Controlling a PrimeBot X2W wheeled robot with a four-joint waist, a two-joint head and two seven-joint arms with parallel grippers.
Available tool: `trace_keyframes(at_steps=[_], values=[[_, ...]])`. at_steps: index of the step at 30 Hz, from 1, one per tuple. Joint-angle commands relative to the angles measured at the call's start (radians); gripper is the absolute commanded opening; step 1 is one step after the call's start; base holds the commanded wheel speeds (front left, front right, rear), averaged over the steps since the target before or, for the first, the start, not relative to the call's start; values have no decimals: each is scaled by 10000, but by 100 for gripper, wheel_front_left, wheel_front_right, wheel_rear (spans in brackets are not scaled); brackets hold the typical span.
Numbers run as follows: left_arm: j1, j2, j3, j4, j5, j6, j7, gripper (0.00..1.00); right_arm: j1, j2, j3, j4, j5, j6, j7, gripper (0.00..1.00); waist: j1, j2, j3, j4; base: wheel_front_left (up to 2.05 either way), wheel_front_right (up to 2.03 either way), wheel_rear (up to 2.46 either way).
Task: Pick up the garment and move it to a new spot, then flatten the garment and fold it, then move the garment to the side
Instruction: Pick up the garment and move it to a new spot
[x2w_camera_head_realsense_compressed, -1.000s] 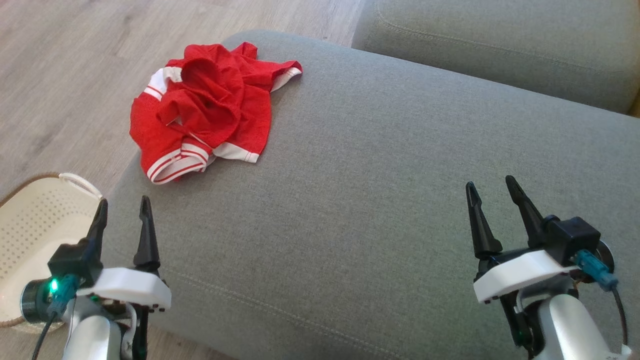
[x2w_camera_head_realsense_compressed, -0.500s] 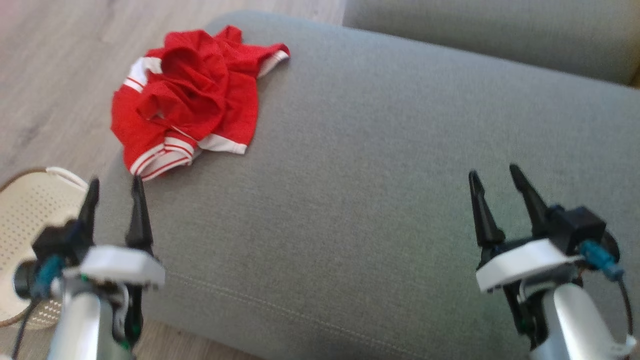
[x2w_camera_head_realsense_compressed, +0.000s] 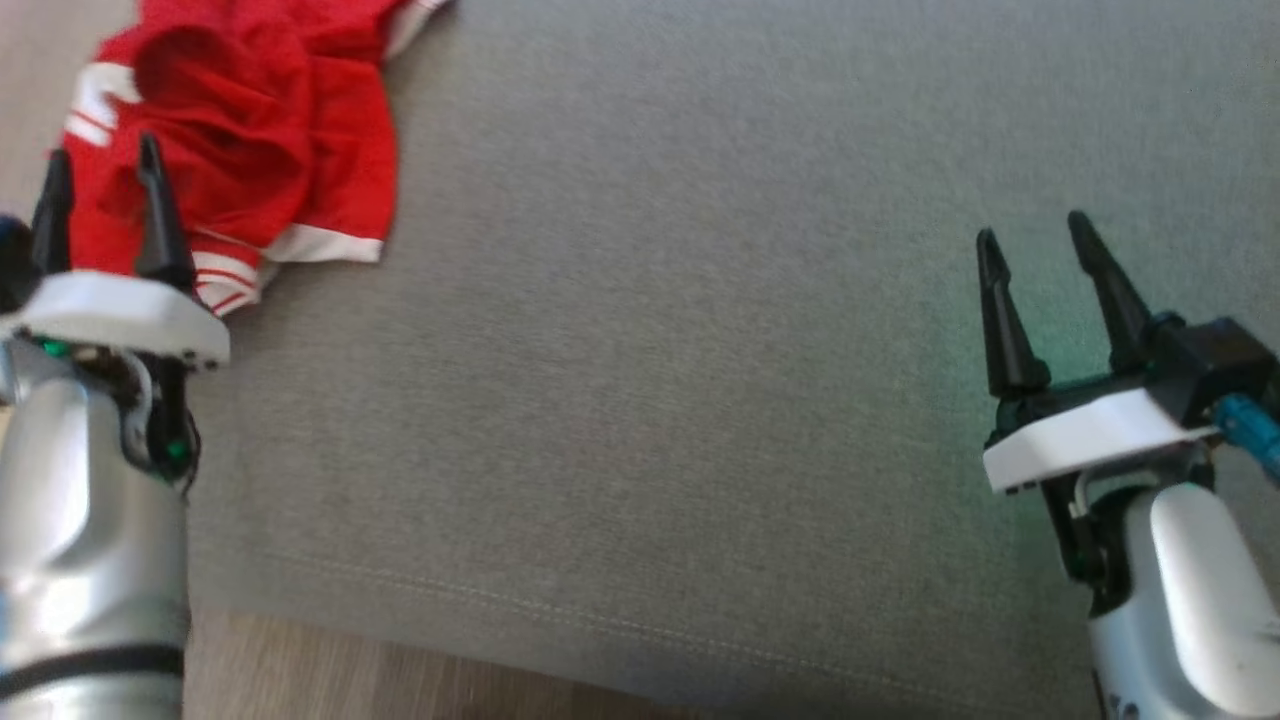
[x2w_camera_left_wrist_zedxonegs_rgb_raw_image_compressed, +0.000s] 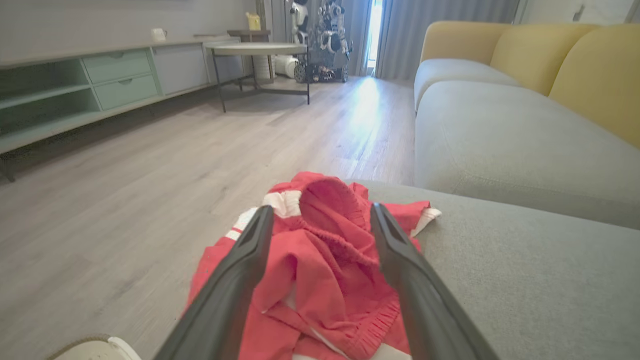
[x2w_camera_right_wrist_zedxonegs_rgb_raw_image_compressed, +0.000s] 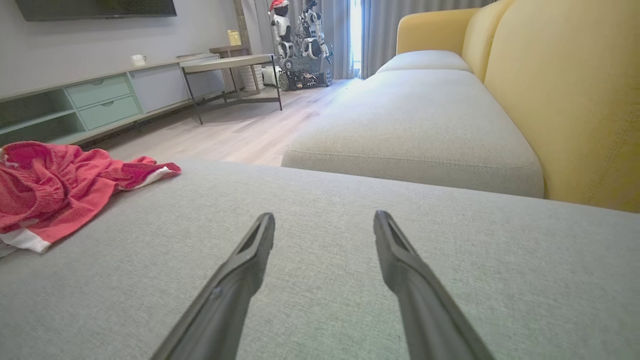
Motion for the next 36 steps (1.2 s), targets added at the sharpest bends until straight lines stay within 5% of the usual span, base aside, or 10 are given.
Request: trace_keyframes(at_steps=[1,6,14,16,17,27,36], values=[[-715,601,319,357,-47,-76,-46,100,-434,-101,237,-467,-88,42,51,100,0,0,526,-405,0,0,0],[-2408,1146,403,2878,-280,-227,188,100,-764,-179,354,-646,-80,42,135,100,0,0,1094,-698,0,0,0],[-3755,1565,442,5087,-493,-267,839,100,-990,-148,414,-681,-24,42,151,100,0,0,1506,-939,0,0,0],[-3996,1635,444,5463,-509,-166,881,23,-1002,-130,389,-671,-1,42,131,100,0,0,1559,-967,0,0,0],[-4088,1652,429,5623,-521,-175,890,0,-1006,-122,382,-670,1,42,117,100,0,0,1580,-979,0,0,0],[-4387,1825,199,5062,-245,59,-31,0,-857,8,47,-582,30,42,-56,100,0,0,1223,-817,0,0,0],[-2653,1577,447,465,179,248,-54,0,-431,201,-287,-431,153,42,-384,100,0,0,91,-831,0,0,0]])
